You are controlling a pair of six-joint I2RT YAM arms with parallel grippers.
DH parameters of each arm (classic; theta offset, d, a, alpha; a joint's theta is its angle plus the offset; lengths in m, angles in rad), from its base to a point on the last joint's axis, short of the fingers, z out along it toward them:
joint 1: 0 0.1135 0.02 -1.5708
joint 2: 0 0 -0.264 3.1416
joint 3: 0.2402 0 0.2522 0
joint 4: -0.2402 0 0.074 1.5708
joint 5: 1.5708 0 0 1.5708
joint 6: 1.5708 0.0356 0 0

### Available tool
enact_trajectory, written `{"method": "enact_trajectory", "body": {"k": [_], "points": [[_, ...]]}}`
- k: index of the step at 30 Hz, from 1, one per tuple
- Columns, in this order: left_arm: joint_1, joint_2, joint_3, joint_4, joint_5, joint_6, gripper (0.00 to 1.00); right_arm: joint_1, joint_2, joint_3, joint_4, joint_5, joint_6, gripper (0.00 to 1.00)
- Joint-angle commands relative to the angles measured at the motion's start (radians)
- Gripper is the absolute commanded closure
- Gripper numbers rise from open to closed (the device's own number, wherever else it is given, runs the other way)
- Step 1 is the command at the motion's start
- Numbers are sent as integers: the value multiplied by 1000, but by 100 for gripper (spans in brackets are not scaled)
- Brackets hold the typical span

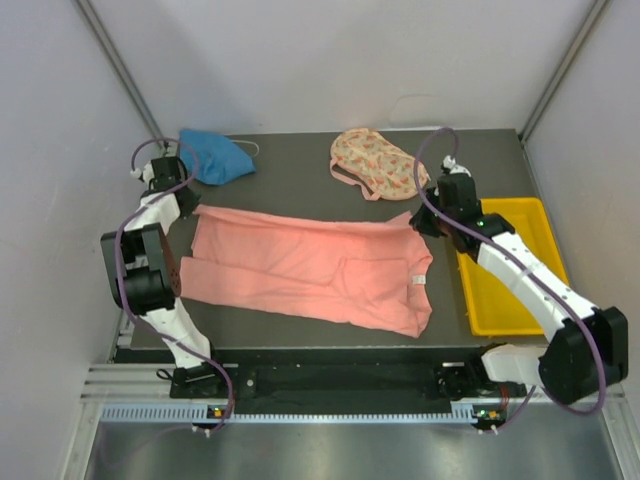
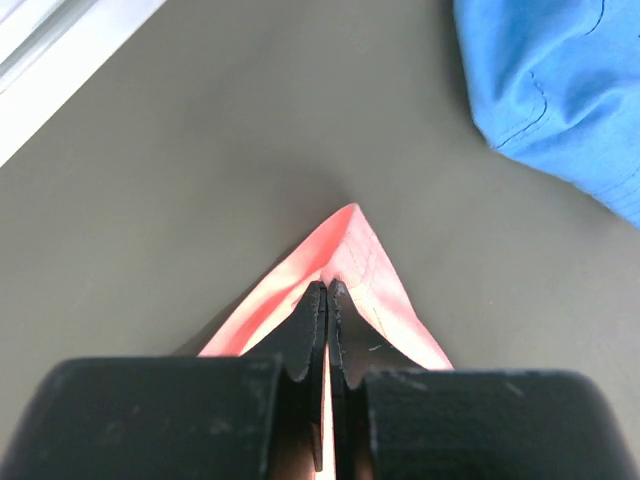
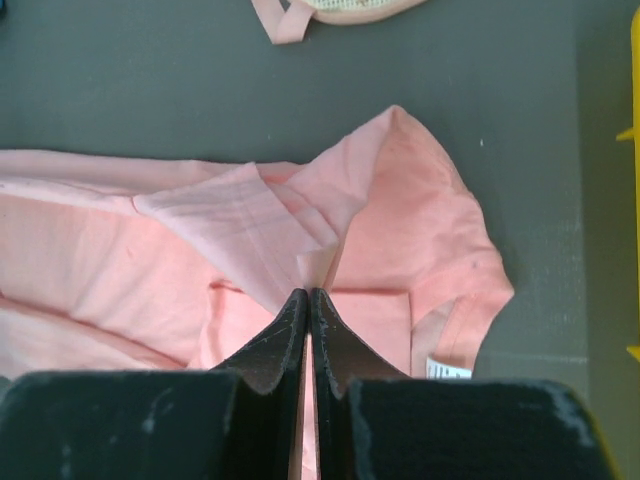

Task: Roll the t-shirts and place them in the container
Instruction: Fold the T-shirt at the center of the board.

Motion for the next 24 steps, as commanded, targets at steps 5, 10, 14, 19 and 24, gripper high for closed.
{"method": "enact_trajectory", "body": {"k": [5, 10, 14, 19, 24], "points": [[16, -150, -78, -43, -91, -47, 100, 17, -167, -140, -11, -49, 56, 100], [17, -201, -137, -69, -127, -82, 100, 25, -219, -197, -19, -79, 79, 100], [19, -224, -160, -94, -156, -94, 100, 43, -242, -213, -23, -96, 89, 100], [22, -260, -203, -108, -168, -110, 100, 65, -254, -240, -26, -90, 101, 100], [26, -293, -221, -114, -162, -110, 100, 65, -291, -248, -52, -88, 109, 100]]}}
